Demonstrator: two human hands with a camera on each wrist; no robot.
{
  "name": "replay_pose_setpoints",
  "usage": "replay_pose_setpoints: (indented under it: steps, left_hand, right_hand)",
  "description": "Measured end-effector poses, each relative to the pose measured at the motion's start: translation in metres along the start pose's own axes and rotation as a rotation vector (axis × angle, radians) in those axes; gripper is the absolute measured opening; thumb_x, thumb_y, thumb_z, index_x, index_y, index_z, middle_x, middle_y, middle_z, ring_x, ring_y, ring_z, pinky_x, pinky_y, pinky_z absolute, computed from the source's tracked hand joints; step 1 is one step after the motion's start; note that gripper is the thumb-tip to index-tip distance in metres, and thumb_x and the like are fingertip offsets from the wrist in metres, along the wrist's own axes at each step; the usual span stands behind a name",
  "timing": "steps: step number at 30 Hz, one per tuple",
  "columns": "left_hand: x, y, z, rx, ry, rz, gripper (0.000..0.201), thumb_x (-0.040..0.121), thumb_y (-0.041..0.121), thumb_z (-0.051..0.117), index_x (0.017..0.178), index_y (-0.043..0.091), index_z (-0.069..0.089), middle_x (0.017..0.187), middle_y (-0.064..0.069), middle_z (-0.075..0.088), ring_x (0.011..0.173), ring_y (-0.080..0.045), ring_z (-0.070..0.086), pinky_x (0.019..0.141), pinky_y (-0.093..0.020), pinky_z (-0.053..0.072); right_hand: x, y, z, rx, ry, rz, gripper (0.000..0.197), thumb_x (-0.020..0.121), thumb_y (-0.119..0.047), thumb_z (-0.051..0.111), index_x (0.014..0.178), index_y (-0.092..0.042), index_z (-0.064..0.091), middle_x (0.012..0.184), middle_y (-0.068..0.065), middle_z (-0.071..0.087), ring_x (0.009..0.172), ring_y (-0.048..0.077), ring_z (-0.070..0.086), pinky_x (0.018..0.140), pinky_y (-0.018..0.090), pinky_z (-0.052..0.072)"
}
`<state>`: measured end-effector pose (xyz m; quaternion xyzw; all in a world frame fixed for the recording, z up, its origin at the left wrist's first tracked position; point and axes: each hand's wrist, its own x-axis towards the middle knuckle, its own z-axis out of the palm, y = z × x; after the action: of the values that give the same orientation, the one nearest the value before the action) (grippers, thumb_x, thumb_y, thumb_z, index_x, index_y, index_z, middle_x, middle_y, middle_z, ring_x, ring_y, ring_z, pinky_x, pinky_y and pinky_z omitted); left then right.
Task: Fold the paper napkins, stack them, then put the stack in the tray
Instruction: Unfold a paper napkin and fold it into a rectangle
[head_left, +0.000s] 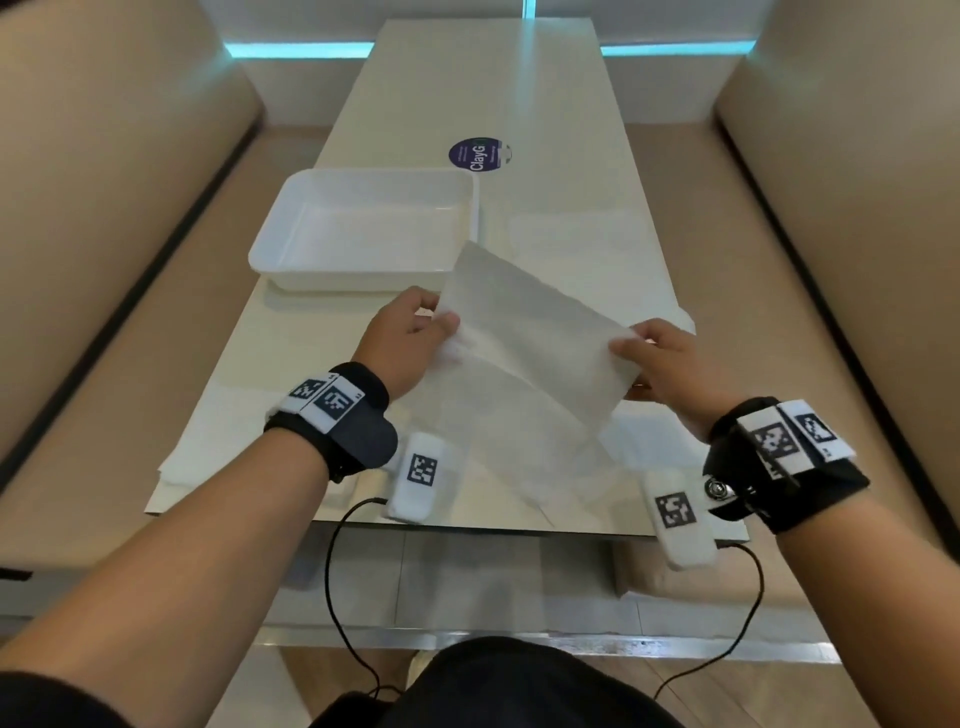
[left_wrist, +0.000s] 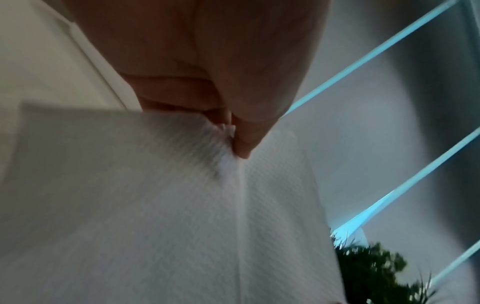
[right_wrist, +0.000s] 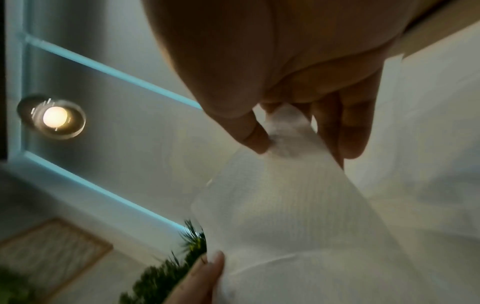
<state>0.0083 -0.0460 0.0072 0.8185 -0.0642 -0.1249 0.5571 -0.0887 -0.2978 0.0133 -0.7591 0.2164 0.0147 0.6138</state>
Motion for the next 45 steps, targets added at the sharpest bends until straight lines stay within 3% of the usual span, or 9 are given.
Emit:
replay_pose_setpoints:
  steps: [4,14,19,22,25,30,34,39,45]
  left_hand:
    - [-0.008,0.004,0.006,-0.204,0.075,-0.072,0.010,0.095,0.025,0.059,0.102,0.018,0.060,0.100,-0.009,0.072,0.080,-0.021,0.069,0.073,-0.033,0.056]
    - [-0.029,-0.024,0.008,-0.223,0.120,-0.161,0.021,0.090,0.035,0.063,0.109,0.034,0.055,0.105,-0.003,0.064,0.091,-0.017,0.060,0.073,-0.029,0.044]
    - [-0.040,-0.029,0.006,-0.250,0.145,-0.133,0.015,0.094,0.025,0.058,0.108,0.032,0.056,0.098,0.005,0.063,0.086,-0.015,0.062,0.078,-0.030,0.051]
    - [-0.044,-0.029,0.003,-0.240,0.101,-0.126,0.012,0.095,0.024,0.055,0.095,0.031,0.065,0.106,0.007,0.062,0.087,-0.012,0.056,0.074,-0.027,0.047]
    - [-0.045,-0.026,-0.002,-0.319,0.015,-0.139,0.015,0.087,0.032,0.059,0.094,0.032,0.072,0.114,-0.001,0.066,0.107,-0.026,0.058,0.097,-0.046,0.047]
    - [-0.051,-0.021,-0.013,-0.435,-0.132,-0.129,0.037,0.070,0.016,0.077,0.106,0.020,0.070,0.106,-0.004,0.070,0.100,-0.020,0.065,0.094,-0.035,0.050]
    - [-0.056,-0.020,-0.021,-0.153,-0.118,-0.040,0.040,0.074,0.002,0.078,0.108,0.022,0.069,0.107,-0.008,0.071,0.100,-0.024,0.068,0.093,-0.035,0.054]
    - [-0.059,-0.016,-0.028,0.064,-0.024,0.081,0.014,0.081,0.024,0.076,0.094,0.030,0.074,0.092,-0.011,0.070,0.087,-0.027,0.064,0.085,-0.037,0.055]
    - [-0.064,-0.015,-0.031,0.237,0.008,0.150,0.008,0.079,0.036,0.077,0.084,0.035,0.071,0.110,0.012,0.053,0.103,-0.006,0.049,0.087,-0.018,0.037]
  right_hand:
    - [0.002,-0.001,0.004,0.131,-0.032,0.033,0.045,0.083,-0.022,0.072,0.119,-0.012,0.047,0.104,0.010,0.069,0.091,0.026,0.071,0.082,0.041,0.057]
    - [0.004,0.011,0.012,0.138,0.141,0.019,0.051,0.090,-0.028,0.062,0.132,-0.019,0.035,0.091,0.004,0.065,0.085,0.022,0.065,0.085,0.047,0.052]
    - [-0.007,0.010,0.005,0.029,-0.038,-0.053,0.095,0.063,-0.033,0.087,0.135,-0.042,0.026,0.123,0.004,0.052,0.109,0.019,0.060,0.086,0.041,0.056]
    - [-0.013,0.012,0.005,-0.165,-0.106,-0.145,0.082,0.060,-0.019,0.088,0.127,-0.037,0.046,0.133,-0.001,0.046,0.093,0.019,0.068,0.086,0.036,0.055]
    - [-0.016,0.013,0.004,-0.258,-0.127,-0.191,0.067,0.058,-0.019,0.089,0.112,-0.045,0.059,0.137,-0.006,0.039,0.095,0.020,0.065,0.090,0.034,0.053]
    - [-0.023,0.014,0.008,-0.374,-0.206,-0.176,0.070,0.058,-0.015,0.090,0.114,-0.044,0.060,0.139,-0.010,0.025,0.100,0.008,0.052,0.074,0.008,0.044]
    - [-0.023,0.017,0.012,-0.464,-0.200,-0.199,0.045,0.066,-0.014,0.086,0.099,-0.039,0.068,0.133,-0.006,0.041,0.090,0.010,0.057,0.073,0.011,0.044]
    - [-0.023,0.010,0.009,-0.373,-0.173,-0.200,0.016,0.077,-0.021,0.077,0.078,-0.036,0.072,0.096,0.017,0.069,0.088,0.037,0.061,0.075,0.030,0.048]
    - [-0.026,0.002,0.000,-0.351,-0.179,-0.222,0.008,0.084,-0.027,0.070,0.091,-0.024,0.069,0.100,-0.010,0.070,0.094,0.013,0.063,0.093,0.038,0.046]
